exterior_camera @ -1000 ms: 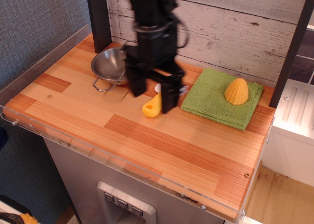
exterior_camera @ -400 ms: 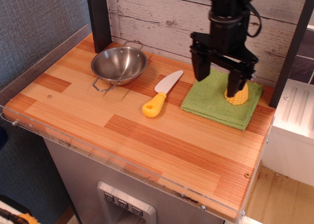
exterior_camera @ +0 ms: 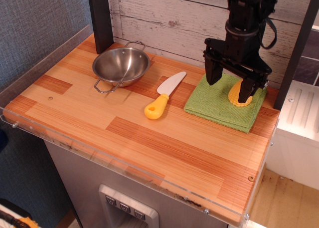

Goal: Take the potato and place it on the left bottom of the table.

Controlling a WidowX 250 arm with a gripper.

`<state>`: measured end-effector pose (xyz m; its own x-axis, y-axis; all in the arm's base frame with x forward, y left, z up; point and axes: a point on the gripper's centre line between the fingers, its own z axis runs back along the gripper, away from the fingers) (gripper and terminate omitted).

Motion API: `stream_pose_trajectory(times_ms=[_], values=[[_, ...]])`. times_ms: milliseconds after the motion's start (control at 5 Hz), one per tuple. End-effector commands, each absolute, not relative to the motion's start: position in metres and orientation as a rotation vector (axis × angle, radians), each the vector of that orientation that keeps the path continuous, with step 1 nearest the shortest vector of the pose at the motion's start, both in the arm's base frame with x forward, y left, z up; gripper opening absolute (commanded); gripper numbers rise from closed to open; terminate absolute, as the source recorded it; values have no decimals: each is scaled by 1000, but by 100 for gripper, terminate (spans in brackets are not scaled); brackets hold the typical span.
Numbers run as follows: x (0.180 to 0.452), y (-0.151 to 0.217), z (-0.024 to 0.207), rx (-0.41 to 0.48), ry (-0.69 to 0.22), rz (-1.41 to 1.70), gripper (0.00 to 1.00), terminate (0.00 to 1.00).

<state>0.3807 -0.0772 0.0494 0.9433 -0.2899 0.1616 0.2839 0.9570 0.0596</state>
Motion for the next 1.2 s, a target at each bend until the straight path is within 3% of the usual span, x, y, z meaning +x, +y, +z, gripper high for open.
stream_pose_trajectory(times_ms=[0, 200, 400, 600, 800, 1000], values=[[400, -88, 50, 37, -286, -295, 100, 0], [409, -92, 42, 4, -291, -284, 100, 0], [407, -95, 40, -15, -288, -287, 0, 0], [401, -96, 55, -44, -308, -297, 0, 0], [388, -76, 86, -110, -369, -281, 0, 0], [371, -36, 100, -115, -358, -222, 0, 0]])
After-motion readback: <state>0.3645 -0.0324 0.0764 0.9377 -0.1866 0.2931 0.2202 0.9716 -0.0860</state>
